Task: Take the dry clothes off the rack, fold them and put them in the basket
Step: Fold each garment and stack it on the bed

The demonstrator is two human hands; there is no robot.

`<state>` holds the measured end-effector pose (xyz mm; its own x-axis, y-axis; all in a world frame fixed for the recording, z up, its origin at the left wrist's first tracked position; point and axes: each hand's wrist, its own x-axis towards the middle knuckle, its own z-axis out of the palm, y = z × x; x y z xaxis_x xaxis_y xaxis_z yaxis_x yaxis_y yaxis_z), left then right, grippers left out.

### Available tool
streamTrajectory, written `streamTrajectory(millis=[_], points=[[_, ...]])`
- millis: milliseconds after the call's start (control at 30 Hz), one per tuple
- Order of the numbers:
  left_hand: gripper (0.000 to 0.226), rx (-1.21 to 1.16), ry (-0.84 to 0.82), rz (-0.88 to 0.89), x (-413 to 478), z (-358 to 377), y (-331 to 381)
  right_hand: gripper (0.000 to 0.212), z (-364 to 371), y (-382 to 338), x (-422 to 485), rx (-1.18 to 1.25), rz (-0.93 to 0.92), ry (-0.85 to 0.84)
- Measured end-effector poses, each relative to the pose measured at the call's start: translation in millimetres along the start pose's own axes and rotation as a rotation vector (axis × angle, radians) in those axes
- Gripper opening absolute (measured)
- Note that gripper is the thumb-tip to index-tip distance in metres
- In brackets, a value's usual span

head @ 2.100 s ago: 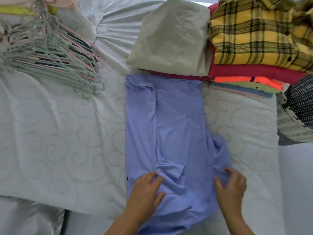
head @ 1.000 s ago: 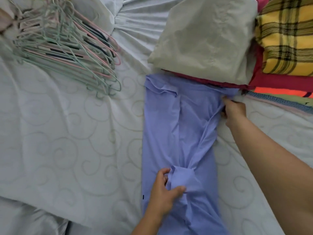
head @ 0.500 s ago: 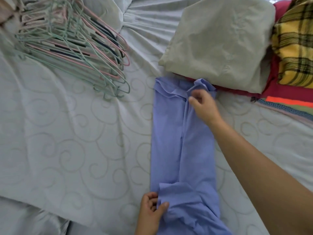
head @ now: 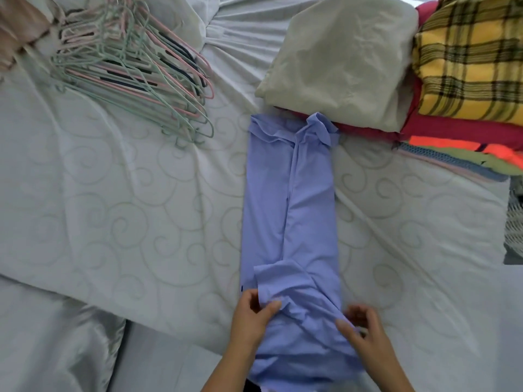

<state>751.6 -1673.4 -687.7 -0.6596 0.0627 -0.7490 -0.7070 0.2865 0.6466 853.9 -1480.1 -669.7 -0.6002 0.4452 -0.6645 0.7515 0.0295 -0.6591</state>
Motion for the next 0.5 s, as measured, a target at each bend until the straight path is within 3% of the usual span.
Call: streamTrajectory(millis=[100,200,300,400,500], points=[[0.018,0.023,0.053,0.127,1.5,-1.7,5.7,0.037,-10.6,17.3,-14.9,-0.122,-0.107,-0.067],[0.018,-0.059,0.087,0.236,-2.9,-12.8,20.2,0.026,-23.4,16.4,-23.0,-0.195,-0.260,0.052],[0.027,0.302,0.064,0.258,-8.2,-25.7,9.7,0.024,-29.3,29.9,-24.2,-0.316,-0.355,0.040],[0.028,0.615,0.114,0.255,-15.1,-31.4,-10.4,0.032,-28.9,47.6,-27.5,-0.309,-0.267,0.006],[0.041,0.493,0.277,0.163,-16.9,-32.3,-18.3,0.031,-25.2,43.9,-22.0,-0.155,-0.121,0.075]])
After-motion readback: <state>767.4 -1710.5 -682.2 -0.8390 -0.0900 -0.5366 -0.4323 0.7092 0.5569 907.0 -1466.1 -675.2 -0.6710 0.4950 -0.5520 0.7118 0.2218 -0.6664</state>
